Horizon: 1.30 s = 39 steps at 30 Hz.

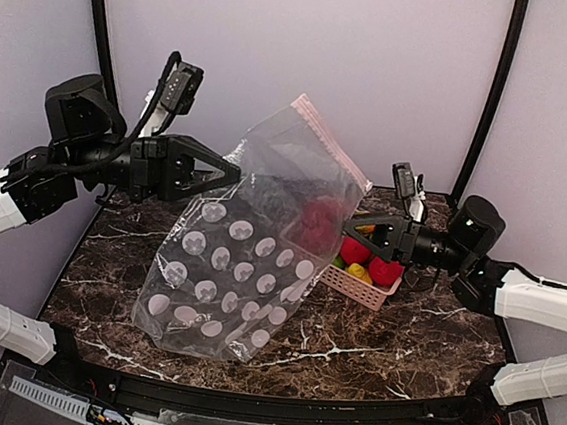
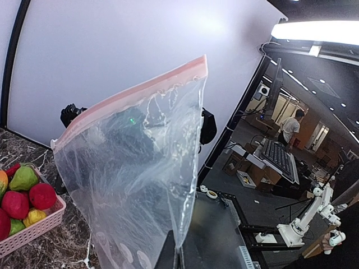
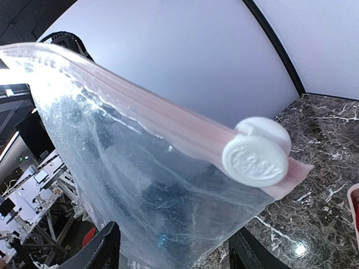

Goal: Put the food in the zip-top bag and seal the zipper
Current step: Pass from the left arm to the right, then pass from the right arm to the left

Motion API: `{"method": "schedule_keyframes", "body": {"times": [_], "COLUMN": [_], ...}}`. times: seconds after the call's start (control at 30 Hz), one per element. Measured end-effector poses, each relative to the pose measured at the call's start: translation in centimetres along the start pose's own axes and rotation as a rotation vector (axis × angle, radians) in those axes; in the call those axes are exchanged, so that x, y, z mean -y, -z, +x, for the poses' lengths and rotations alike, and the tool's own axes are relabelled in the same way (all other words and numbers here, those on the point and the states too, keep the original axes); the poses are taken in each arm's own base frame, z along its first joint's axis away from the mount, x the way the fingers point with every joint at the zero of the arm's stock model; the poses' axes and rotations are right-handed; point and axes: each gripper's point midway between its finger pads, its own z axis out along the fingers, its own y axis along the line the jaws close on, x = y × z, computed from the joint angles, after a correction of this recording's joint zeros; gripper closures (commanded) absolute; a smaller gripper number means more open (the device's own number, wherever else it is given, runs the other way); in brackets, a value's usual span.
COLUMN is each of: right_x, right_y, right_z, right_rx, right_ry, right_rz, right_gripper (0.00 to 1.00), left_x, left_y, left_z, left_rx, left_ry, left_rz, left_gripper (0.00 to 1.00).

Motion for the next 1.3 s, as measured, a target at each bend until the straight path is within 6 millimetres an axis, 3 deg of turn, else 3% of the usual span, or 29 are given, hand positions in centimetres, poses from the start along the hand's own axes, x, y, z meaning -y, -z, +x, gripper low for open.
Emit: {"method": "schedule_keyframes", "body": {"times": [0.13,0.33,0.4,0.5,0.57,0.63,0.83,0.93,1.03,1.13,1.3], "right_x": [-0.5,-1.0,-1.2,-1.4,-1.3,-1.2,-1.5,-1.6,-1.0,0.1,1.5], "right_y": [-0.1,0.0,0.1,0.6,1.1,1.5,2.4,2.6,2.5,1.9,0.6], "right_z": [-0.4,-0.7,-0.9,-1.2,-1.2,-1.2,-2.2,-1.9,-0.7,1.2,4.3], "right_rx": [0.008,0.019,0.025,0.036,0.036,0.020,-0.054,-0.107,-0.173,-0.253,-0.369], "right_ry": [0.014,0.024,0.037,0.057,0.076,0.096,0.196,0.226,0.237,0.232,0.226], "right_rz": [-0.024,-0.040,-0.038,-0.013,0.023,0.069,0.190,0.223,0.253,0.285,0.320], "right_gripper": [0.59,1.00,1.00,1.00,1.00,1.00,1.00,1.00,1.00,1.00,1.00], "left_x": [0.1,-0.6,-1.2,-2.5,-3.6,-4.6,-7.2,-7.8,-8.1,-8.8,-11.6], "left_y": [0.0,0.0,0.3,1.1,2.1,3.5,8.6,9.5,8.6,6.1,0.4], "left_z": [0.0,0.7,1.1,1.6,1.8,1.9,1.4,0.3,-1.3,-2.7,-1.5], "left_rx": [0.001,-0.004,-0.001,0.012,0.025,0.037,0.034,0.012,-0.011,-0.050,-0.178], "left_ry": [-0.003,0.006,0.012,0.010,0.006,-0.004,-0.046,-0.075,-0.100,-0.109,-0.080], "left_rz": [0.008,-0.016,-0.056,-0.151,-0.244,-0.355,-0.700,-0.786,-0.792,-0.747,-0.647], "left_gripper": [0.99,0.99,0.90,0.50,0.32,0.22,0.10,0.07,0.06,0.04,0.02]}}
